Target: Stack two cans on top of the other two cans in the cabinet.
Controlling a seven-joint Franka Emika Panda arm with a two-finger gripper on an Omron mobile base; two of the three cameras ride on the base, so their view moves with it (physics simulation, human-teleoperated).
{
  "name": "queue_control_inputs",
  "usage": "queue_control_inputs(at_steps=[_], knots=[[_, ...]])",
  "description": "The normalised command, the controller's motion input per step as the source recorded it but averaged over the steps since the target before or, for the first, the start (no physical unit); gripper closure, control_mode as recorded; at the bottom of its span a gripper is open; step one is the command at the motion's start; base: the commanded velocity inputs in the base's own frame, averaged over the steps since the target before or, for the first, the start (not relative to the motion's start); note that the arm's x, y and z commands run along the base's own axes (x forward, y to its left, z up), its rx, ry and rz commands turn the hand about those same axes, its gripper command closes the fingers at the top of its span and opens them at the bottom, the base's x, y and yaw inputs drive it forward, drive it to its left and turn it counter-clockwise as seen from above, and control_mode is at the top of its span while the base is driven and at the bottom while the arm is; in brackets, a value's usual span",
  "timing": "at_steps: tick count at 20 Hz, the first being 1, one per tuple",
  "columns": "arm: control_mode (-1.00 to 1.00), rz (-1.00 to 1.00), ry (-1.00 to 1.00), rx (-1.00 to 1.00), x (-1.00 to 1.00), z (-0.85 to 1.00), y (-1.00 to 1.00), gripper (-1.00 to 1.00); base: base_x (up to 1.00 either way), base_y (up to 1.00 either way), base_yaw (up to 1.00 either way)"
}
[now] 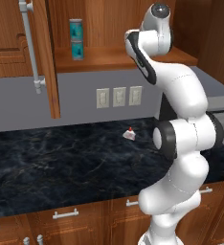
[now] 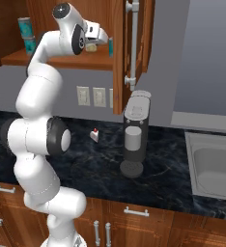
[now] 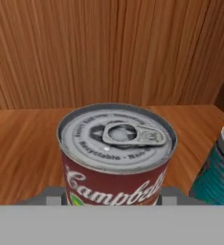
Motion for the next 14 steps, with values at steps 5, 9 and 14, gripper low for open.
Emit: queue_control_inputs(at_steps=[5, 9, 14], knots=[[-1.00, -0.23, -0.14, 0.01, -0.09, 0.27, -0.01, 1.00, 0.00, 0.00, 0.00], [-1.00, -0.24, -0.22, 0.02, 0.00, 0.25, -0.16, 1.00, 0.00, 0.00, 0.00], [-1.00, -0.20, -0.13, 0.02, 0.00, 0.29, -0.10, 1.00, 0.00, 0.00, 0.00]])
